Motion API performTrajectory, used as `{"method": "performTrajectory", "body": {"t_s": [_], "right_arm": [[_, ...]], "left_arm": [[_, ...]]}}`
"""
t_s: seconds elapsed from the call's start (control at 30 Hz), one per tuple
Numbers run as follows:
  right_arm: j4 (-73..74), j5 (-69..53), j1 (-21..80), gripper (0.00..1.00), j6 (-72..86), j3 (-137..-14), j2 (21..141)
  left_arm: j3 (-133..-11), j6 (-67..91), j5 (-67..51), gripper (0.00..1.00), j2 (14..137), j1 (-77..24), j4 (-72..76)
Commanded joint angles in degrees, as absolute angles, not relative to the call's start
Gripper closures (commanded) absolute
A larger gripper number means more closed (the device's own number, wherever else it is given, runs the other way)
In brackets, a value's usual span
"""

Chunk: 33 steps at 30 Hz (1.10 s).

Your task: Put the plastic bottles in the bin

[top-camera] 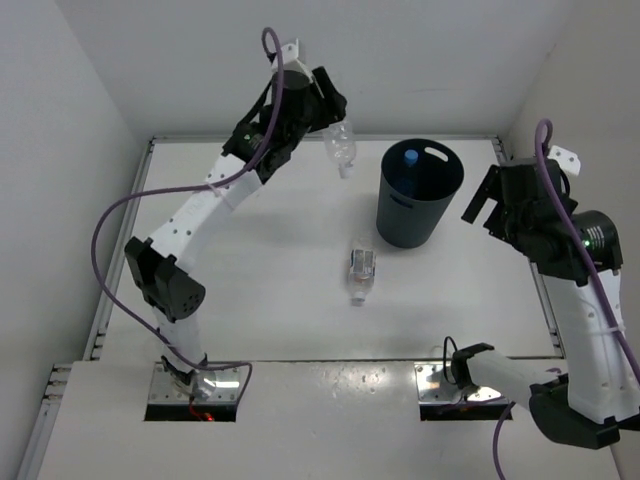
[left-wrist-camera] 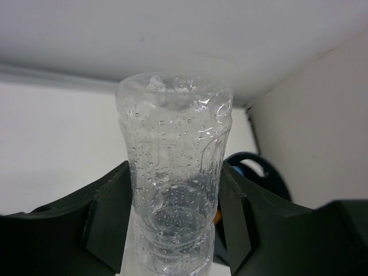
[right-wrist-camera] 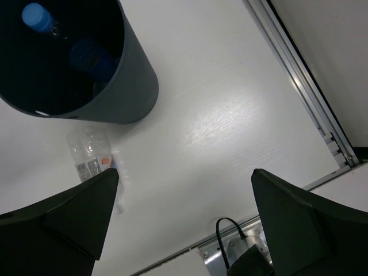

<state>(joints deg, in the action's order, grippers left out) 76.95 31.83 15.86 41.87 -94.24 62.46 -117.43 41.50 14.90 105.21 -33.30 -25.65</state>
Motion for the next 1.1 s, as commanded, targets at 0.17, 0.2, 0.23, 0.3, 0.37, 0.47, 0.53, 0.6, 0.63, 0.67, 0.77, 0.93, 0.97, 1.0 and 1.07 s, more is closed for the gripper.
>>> {"method": "performTrajectory", "body": {"t_s": [0.17,0.2,0.23,0.3,0.37,0.47,0.53,0.6,0.63,0.67,0.77,0.93,0.97,1.0,1.07], "right_arm": [[80.5,34.9,15.7,0.0,45.4,-96.2,59.2],[80.5,34.9,15.7,0.0,45.4,-97.5,58.5],[80.5,34.9,15.7,0.0,45.4,-98.1,57.8],[80.5,34.9,15.7,0.0,45.4,-100.0,57.8],[80.5,34.9,15.7,0.0,44.8,-100.7,57.2],[80.5,34.9,15.7,0.0,44.8,-100.7,56.6],[80.5,33.5,15.7,0.0,44.8,-100.7,55.9],[80.5,32.3,15.7,0.0,44.8,-100.2,55.4],[80.5,32.3,15.7,0.0,44.8,-100.2,54.8],[80.5,32.3,15.7,0.0,44.8,-100.2,54.8],[80.5,32.3,15.7,0.0,44.8,-99.7,54.8],[80.5,31.6,15.7,0.0,45.4,-100.2,54.8],[80.5,31.6,15.7,0.0,45.4,-100.2,54.8],[80.5,31.6,15.7,0.0,45.4,-99.5,54.2],[80.5,31.6,15.7,0.0,46.5,-98.2,53.7]], "left_arm": [[-119.8,28.9,16.3,0.47,106.9,-43.3,-0.6],[-120.6,27.4,17.1,0.47,107.8,-43.9,0.3],[-121.1,26.8,17.1,0.47,108.7,-43.9,1.2],[-121.9,26.1,17.1,0.47,111.4,-45.3,4.3],[-122.4,25.1,17.1,0.47,113.7,-47.0,8.4],[-123.0,21.3,18.0,0.46,116.1,-48.9,12.0],[-124.3,19.0,19.6,0.43,118.3,-49.9,13.5],[-124.3,17.3,19.6,0.41,119.4,-51.4,15.1],[-124.3,16.8,19.6,0.41,120.4,-51.4,15.8],[-124.3,16.0,19.6,0.4,120.4,-51.4,15.8],[-123.1,16.0,20.2,0.4,121.6,-52.6,16.3],[-118.0,14.9,20.7,0.32,120.2,-53.1,17.4],[-117.4,14.9,20.7,0.29,119.6,-53.1,16.7],[-116.8,14.9,20.7,0.24,119.6,-53.1,16.1],[-113.8,13.4,19.5,0.07,117.3,-53.1,16.8]]}}
